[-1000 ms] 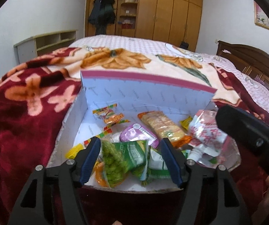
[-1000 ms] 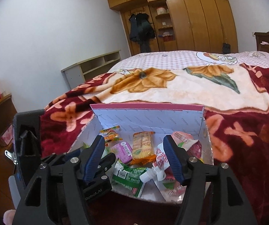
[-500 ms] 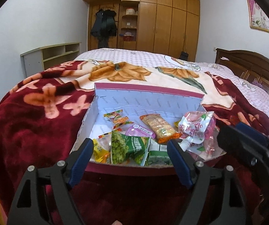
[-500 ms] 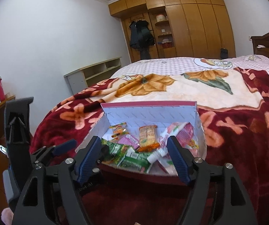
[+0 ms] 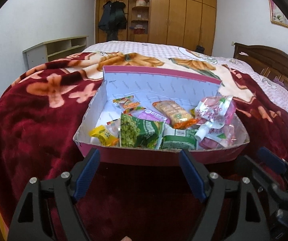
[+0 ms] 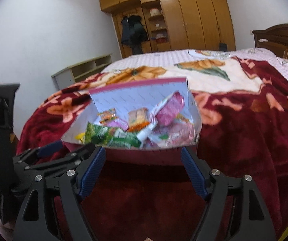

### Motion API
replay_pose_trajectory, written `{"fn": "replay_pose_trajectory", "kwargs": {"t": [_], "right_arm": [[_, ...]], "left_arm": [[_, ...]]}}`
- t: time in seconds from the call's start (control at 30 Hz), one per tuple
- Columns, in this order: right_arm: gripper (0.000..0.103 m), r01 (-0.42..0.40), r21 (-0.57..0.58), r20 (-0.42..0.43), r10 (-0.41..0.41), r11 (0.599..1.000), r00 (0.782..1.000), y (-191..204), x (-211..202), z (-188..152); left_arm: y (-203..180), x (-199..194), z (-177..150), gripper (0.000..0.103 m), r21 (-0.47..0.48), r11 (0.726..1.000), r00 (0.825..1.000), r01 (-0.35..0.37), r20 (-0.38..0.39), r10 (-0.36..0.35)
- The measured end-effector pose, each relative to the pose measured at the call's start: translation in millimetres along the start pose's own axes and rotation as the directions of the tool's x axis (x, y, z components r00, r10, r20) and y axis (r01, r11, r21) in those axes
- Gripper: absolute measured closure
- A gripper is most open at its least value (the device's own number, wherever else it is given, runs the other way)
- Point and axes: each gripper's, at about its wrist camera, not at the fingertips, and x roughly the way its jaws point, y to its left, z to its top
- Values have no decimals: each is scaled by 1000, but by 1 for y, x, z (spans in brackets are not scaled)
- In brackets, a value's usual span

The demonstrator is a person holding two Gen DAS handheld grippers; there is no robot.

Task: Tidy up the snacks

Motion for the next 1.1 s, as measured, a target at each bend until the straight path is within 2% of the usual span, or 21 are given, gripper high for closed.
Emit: {"fn": "replay_pose_trajectory", "kwargs": {"t": [0.27, 1.1], "right_arm": [[24, 57, -14, 17, -57, 998, 998, -2, 9, -13], [24, 39, 16, -10, -39, 999, 999, -6, 15, -16]], "left_arm": [[-3, 10, -6, 19, 19, 999, 1000, -27, 15, 27], [0, 16, -11, 19, -2, 1000, 999, -30, -15, 30]]}}
